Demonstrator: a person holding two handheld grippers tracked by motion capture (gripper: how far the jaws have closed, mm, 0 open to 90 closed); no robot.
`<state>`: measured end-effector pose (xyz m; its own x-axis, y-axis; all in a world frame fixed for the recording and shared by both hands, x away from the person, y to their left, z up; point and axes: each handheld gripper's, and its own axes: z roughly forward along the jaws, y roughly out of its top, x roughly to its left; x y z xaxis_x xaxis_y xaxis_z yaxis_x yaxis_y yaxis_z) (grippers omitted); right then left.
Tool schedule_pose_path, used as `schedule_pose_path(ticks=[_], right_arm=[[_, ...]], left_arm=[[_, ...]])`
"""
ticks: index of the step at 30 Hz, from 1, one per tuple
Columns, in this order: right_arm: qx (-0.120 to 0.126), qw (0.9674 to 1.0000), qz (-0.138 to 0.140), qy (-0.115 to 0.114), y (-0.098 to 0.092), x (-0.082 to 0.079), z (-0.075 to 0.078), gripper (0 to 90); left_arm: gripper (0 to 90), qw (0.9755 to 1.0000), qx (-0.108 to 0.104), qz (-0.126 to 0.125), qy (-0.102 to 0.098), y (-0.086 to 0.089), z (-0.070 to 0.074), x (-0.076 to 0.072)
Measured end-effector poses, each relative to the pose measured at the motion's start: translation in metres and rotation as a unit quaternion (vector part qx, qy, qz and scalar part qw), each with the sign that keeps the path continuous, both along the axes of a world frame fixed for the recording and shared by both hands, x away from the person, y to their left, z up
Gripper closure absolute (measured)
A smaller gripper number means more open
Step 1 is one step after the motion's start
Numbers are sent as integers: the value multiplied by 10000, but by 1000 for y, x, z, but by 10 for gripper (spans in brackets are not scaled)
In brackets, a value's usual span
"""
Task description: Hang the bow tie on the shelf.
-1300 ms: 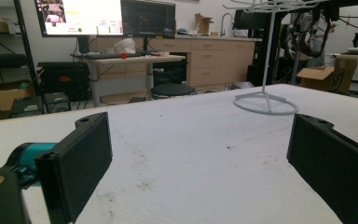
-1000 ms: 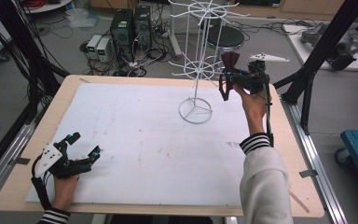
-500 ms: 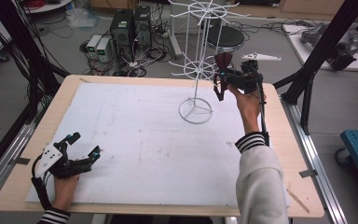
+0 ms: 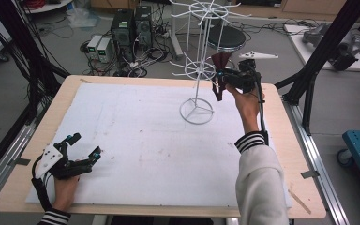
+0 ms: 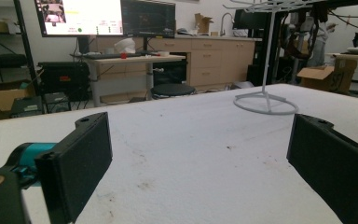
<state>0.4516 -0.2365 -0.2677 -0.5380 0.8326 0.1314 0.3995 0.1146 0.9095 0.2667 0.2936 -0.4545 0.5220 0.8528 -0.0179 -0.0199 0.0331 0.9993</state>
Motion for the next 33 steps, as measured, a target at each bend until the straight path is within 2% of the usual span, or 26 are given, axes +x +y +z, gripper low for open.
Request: schedule_pose_path(ticks=[12,19,20,21,22,23,24,26,28,29,31,33], right_arm=[[82,10000,45,-3,-2,1,0,700],[73,9999,53,-42,-2,0,0,593],[74,9999,50,-78,-2,-1,1,520],[74,9999,50,-78,-2,-1,1,520],[90,9999,50,-97,-3,-3,3,416],[90,9999,50,-97,-3,-3,3,416],[79,9998,41,-166,-4,-3,4,358],[22,9991,-142,-407,-4,-7,7,181],[67,9983,-259,-515,-4,-8,9,6],[67,9983,-259,-515,-4,-8,9,6],[-216,9980,-339,-485,-5,-13,10,6],[-190,9982,-249,-519,-8,-17,13,6]], left_arm=[[70,10000,-3,1,1,0,0,0],[70,10000,2,0,5,0,0,0],[69,10000,-5,2,1,0,0,0],[69,10000,-2,1,2,0,0,0],[70,10000,-3,6,-1,0,0,0],[70,10000,-2,0,0,0,0,0],[70,10000,-2,5,1,0,0,0],[70,10000,-5,2,-1,0,0,0],[70,10000,-4,7,2,0,0,0],[70,10000,-4,7,2,0,0,0],[70,10000,1,6,12,0,0,0],[70,10000,0,5,5,0,0,0]])
